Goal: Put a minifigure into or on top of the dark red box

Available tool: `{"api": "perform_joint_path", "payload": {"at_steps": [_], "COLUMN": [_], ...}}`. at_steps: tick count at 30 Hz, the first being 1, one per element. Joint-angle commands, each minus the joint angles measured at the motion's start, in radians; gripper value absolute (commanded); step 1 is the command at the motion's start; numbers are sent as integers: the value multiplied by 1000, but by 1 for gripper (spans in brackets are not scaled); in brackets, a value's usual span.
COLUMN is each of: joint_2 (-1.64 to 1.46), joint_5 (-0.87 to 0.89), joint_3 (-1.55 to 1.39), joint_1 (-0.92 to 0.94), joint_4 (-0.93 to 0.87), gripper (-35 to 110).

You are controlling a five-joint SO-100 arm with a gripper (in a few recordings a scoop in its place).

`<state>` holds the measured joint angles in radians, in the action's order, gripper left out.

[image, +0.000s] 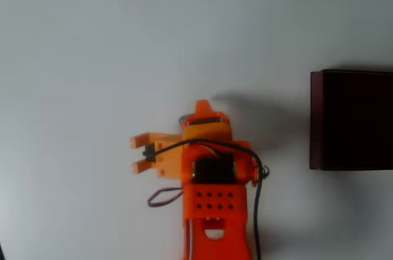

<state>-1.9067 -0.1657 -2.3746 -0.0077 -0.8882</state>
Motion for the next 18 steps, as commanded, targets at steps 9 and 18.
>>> {"api": "perform_joint_path", "payload": {"at_steps": [9, 18], "joint_2": [51, 164], "joint_5": [6, 20], "joint_3": [83, 179], "joint_1": [21, 25], "joint_4": [-21, -87], "gripper": [26, 24]}}
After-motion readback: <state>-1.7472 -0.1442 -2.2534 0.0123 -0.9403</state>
